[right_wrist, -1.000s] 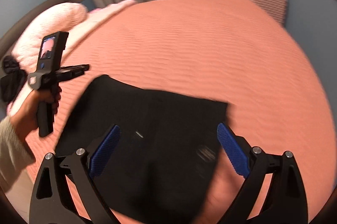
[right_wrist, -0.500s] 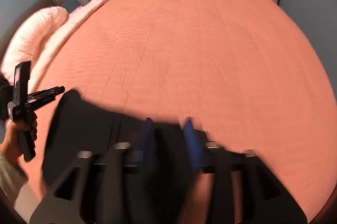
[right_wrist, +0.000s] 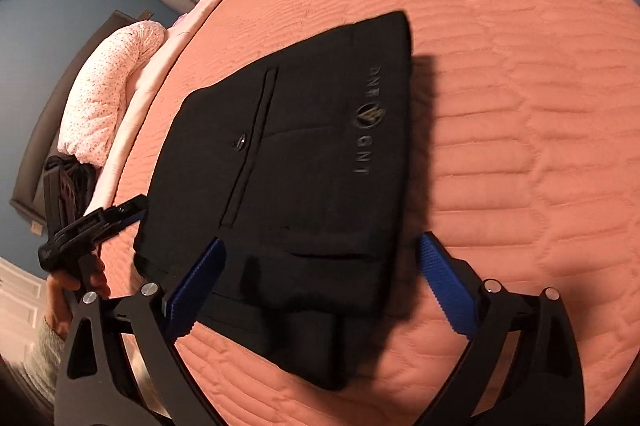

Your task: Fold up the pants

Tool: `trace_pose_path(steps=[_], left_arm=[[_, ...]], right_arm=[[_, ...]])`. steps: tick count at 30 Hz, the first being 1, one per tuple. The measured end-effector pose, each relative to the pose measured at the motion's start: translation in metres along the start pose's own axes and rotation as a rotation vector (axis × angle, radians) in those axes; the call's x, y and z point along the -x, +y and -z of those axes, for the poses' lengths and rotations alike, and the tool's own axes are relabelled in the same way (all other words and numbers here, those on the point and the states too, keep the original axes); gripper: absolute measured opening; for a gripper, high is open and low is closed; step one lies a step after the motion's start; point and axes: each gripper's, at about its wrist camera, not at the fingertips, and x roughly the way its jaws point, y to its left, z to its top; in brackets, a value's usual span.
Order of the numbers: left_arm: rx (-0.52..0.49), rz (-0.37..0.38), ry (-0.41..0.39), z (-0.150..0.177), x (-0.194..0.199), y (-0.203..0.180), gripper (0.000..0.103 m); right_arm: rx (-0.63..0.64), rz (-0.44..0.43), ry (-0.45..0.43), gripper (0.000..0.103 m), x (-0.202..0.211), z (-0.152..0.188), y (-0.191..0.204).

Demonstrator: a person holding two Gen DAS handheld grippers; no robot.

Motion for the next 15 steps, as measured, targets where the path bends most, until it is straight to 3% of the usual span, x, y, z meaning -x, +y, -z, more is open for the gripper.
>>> trace_pose_path(steps=[1, 2, 3, 4, 5, 6, 7, 10, 11, 13, 15], left_arm=[[0.001, 0.044, 0.046, 0.005, -0.010, 0.002, 0.073], [-0.002, 0.045, 0.043, 0.008, -0.014, 0.000, 0.074], [-0.018, 0.048, 0.013, 0.009, -0.015, -0.001, 0.082], [-0.034, 0.047, 0.019, 0.009, -0.018, -0.006, 0.083], [-0.065, 0.024, 0.027, 0.008, -0.022, -0.013, 0.084], [-0.094, 0.004, 0.034, 0.004, -0.025, -0.020, 0.084], [-0.113, -0.017, 0.043, 0.001, -0.026, -0.027, 0.083], [-0.167, -0.086, 0.057, 0.001, -0.025, -0.040, 0.064], [-0.187, -0.089, 0.054, 0.001, -0.020, -0.042, 0.041], [-0.207, -0.082, 0.048, 0.005, -0.001, -0.045, 0.020], [-0.212, -0.061, 0.070, 0.013, 0.011, -0.046, 0.018]], right_arm=[[0.002, 0.004, -0.009, 0.096, -0.001, 0.000, 0.000], [-0.017, 0.000, -0.019, 0.096, -0.002, -0.001, 0.000], [-0.029, -0.007, -0.023, 0.095, -0.002, -0.002, 0.001], [-0.019, -0.023, -0.019, 0.089, -0.002, -0.003, 0.005], [-0.016, -0.011, -0.001, 0.075, -0.006, -0.005, 0.009], [-0.026, 0.003, 0.018, 0.054, -0.009, -0.006, 0.010], [-0.029, 0.006, 0.023, 0.049, -0.010, -0.008, 0.011], [-0.049, 0.013, 0.032, 0.030, -0.005, -0.012, 0.016], [-0.035, 0.021, 0.033, 0.028, 0.002, -0.013, 0.021], [-0.014, 0.020, 0.041, 0.024, 0.013, -0.009, 0.028], [0.011, 0.012, 0.065, 0.023, 0.028, -0.001, 0.036]])
